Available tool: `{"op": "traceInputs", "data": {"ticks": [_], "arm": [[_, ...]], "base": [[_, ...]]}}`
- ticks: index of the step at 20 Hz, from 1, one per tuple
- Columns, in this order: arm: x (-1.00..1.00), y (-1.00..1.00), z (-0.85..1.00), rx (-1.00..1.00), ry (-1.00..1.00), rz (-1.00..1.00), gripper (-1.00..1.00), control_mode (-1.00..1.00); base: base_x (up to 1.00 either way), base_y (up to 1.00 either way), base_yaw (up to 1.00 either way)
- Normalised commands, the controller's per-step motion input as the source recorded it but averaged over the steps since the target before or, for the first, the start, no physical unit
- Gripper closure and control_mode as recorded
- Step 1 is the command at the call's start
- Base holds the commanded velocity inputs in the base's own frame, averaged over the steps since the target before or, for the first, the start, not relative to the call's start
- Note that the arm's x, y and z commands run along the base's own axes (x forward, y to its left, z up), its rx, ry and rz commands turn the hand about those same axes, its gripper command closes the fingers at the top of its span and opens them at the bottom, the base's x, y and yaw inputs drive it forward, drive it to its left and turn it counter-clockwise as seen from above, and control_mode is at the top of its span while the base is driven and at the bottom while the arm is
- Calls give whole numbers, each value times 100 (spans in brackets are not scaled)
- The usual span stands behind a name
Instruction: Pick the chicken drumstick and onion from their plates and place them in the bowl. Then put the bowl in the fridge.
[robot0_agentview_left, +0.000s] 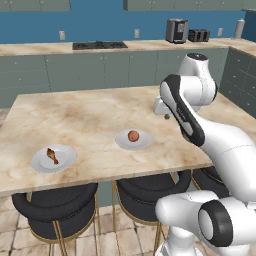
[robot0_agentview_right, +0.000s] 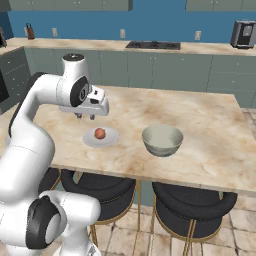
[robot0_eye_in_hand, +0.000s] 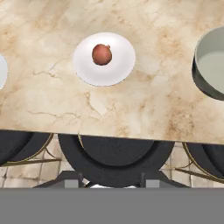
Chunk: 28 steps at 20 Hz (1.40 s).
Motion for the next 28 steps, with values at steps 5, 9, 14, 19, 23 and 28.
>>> {"op": "traceInputs", "data": {"ticks": [5, 9, 14, 19, 23, 28], "arm": [[15, 13, -17, -10, 0, 6, -100, -100], [10, 27, -21, -4, 7, 9, -100, -100], [15, 24, -21, 0, 10, 6, -100, -100], [42, 27, -27, -5, -3, 7, -100, -100], [57, 13, -36, -6, -6, 20, -100, -100], [67, 1, -38, -3, 4, 18, -100, -100]], "base": [[0, 0, 0], [0, 0, 0], [0, 0, 0], [0, 0, 0], [0, 0, 0], [0, 0, 0]]}}
